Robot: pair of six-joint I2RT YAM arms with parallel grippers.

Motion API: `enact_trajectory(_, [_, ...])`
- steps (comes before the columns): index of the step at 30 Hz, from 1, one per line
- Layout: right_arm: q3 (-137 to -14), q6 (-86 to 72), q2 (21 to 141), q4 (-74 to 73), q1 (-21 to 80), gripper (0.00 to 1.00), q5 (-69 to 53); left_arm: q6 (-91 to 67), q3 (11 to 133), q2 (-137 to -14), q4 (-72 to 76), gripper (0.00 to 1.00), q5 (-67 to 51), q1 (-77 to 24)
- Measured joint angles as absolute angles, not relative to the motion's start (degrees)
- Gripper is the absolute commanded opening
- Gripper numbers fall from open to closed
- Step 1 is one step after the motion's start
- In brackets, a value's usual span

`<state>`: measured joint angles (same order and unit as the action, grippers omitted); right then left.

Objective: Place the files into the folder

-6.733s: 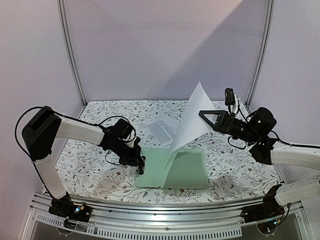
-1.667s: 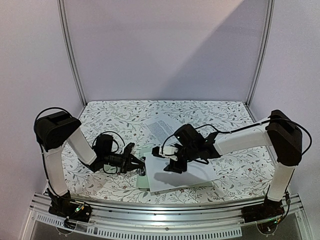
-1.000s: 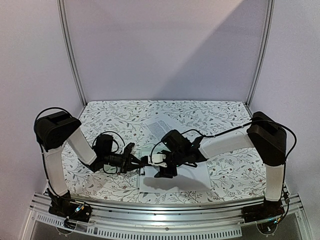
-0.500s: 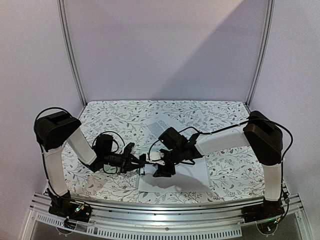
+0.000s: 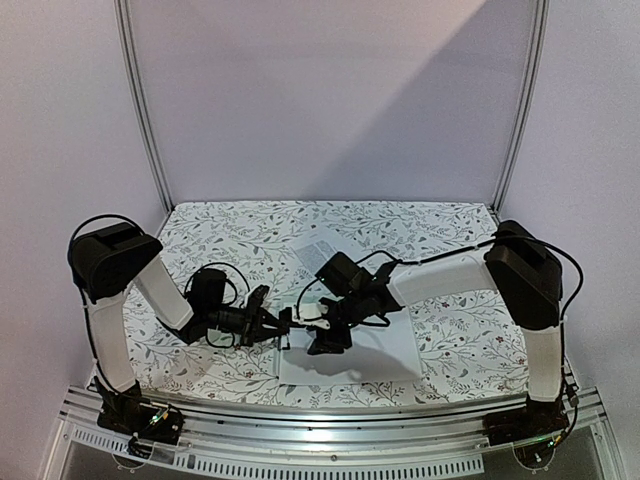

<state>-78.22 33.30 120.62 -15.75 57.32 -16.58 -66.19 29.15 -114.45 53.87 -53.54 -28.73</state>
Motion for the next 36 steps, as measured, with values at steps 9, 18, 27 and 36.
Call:
enact_trajectory(9, [-79.57,32.08,121.84,-18.15,56.34,0.59,-19.22,-66.22,29.15,-114.45,53.87,0.00,-53.52,-28.71])
enact_trajectory(18, [-81.21,30.61,122.91,-19.94,55.42,0.58,-21.32,-66.28,29.15,-114.45,53.87,0.00,-53.34,-28.71])
enact_trajectory(27, [-81.60,30.37,123.07,-20.56,55.27,0.57,-21.34,-66.28,29.15,-114.45,53.84,0.00,-53.30,-28.71])
enact_trajectory(36, [-82.02,29.93,123.09,-21.74,54.30,0.57,-20.80,-66.28,29.15,-114.43,53.82,0.00,-53.30,-28.69])
